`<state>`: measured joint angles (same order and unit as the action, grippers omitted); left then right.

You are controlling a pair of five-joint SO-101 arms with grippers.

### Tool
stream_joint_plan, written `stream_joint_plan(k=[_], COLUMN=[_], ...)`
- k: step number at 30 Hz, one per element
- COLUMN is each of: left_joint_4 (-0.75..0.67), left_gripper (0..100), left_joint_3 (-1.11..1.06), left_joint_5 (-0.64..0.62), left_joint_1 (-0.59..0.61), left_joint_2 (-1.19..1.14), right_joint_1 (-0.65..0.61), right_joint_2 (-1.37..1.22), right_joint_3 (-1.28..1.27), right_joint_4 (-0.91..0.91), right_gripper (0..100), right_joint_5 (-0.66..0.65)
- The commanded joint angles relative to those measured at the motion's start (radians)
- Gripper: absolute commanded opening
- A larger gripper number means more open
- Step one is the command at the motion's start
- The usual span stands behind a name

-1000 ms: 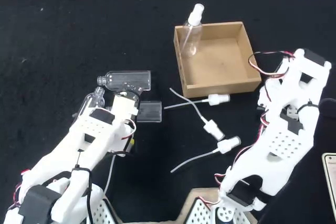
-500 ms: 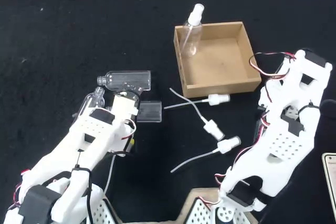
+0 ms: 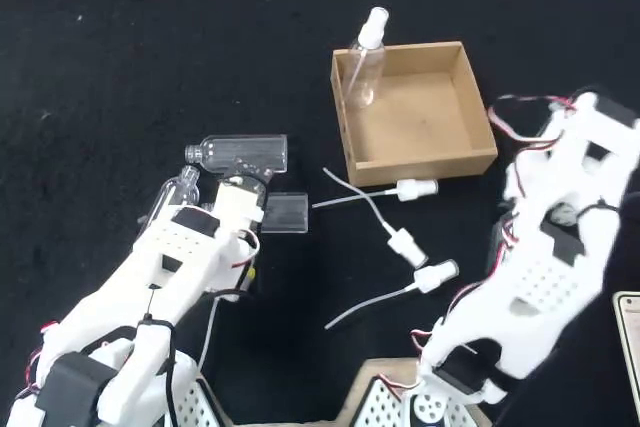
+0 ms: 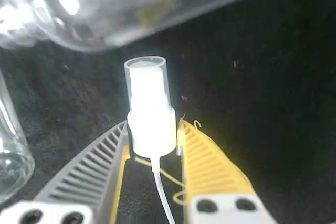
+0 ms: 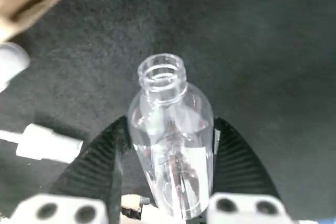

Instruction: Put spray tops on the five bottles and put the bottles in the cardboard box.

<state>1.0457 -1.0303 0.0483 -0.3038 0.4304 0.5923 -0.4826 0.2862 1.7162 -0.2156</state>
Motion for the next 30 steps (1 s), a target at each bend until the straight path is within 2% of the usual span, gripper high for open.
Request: stream_joint_plan(k=[1, 8, 12, 15, 20, 24, 30], left_joint_4=[0.06, 0.227, 0.351, 0.394, 0.391, 0.356, 0.226], left_gripper=[8, 8, 8, 8, 8, 7, 7], left_joint_3=[0.082, 0.259, 0.374, 0.386, 0.372, 0.383, 0.374], left_joint_5=[0.012, 0.141, 0.15, 0.15, 0.152, 0.152, 0.133], left_joint_1=[-0.058, -0.058, -0.058, -0.058, -0.058, -0.054, 0.074], left_joint_2=[0.015, 0.015, 0.064, 0.173, 0.44, 0.651, 0.899], right_joint_1=[0.003, -0.049, -0.078, -0.103, -0.184, -0.298, -0.516], right_joint_2=[0.203, 0.499, 0.657, 0.773, 0.964, 1.139, 1.428], right_joint_3=[0.042, -0.051, -0.107, -0.186, -0.401, -0.559, -0.742], right_joint_4=[0.037, 0.029, 0.026, -0.008, -0.158, -0.276, -0.4], right_gripper=[11.0, 10.9, 10.9, 10.9, 10.9, 10.9, 10.7], right_joint_5=[-0.025, -0.021, -0.015, -0.014, 0.031, 0.081, 0.167])
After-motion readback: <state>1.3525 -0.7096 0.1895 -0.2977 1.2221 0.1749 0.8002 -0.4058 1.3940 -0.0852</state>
